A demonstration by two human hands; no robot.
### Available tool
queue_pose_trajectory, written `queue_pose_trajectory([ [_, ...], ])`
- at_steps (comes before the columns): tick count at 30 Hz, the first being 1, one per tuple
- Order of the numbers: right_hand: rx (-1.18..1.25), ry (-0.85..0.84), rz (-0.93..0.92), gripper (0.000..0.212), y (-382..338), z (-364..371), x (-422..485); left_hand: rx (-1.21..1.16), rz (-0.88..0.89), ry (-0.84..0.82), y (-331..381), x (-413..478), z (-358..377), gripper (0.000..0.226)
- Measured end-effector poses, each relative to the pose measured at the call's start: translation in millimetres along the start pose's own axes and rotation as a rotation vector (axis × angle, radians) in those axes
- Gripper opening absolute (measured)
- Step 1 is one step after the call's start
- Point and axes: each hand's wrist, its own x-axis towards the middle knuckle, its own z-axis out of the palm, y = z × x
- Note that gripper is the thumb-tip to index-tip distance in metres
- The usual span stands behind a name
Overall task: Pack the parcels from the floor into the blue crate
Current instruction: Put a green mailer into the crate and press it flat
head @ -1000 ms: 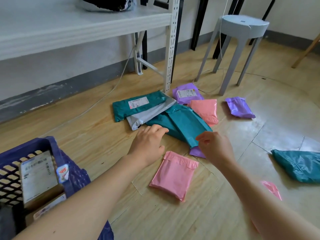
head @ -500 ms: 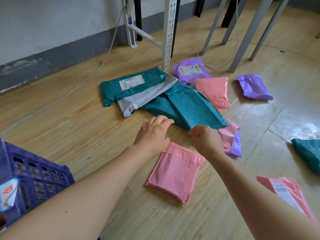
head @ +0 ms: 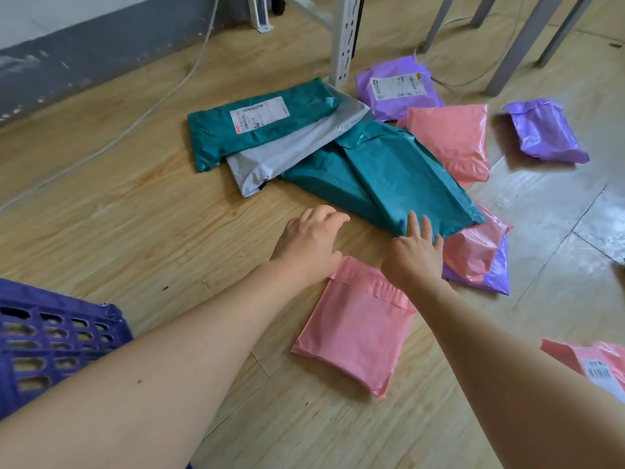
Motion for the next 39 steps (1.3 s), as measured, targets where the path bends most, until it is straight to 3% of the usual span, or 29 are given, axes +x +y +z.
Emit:
queue_pose_trajectory([
  [4, -0.007, -0.051, 0.016, 0.038, -1, 3, 4, -0.007, -0.011, -0.014, -4, -2, 4, 0.054],
  [14, -0.005, 0.119, -0.009, 0.060, -7, -19, -25, -0.047, -0.051, -0.010, 3, -16, -10, 0.054],
  [24, 0.054, 0.419, -0.060, 0.027, -9, -71, -90, -0.109, -0.055, 0.044, 34, -64, -34, 0.055],
  [32, 0.293, 0.529, -0.032, 0.045, -13, -135, -170, -0.140, -0.114, 0.106, 61, -131, -87, 0.057],
  [39, 0.578, 0.563, -0.022, 0.044, -33, -182, -248, -0.162, -0.201, 0.203, 70, -201, -136, 0.056],
])
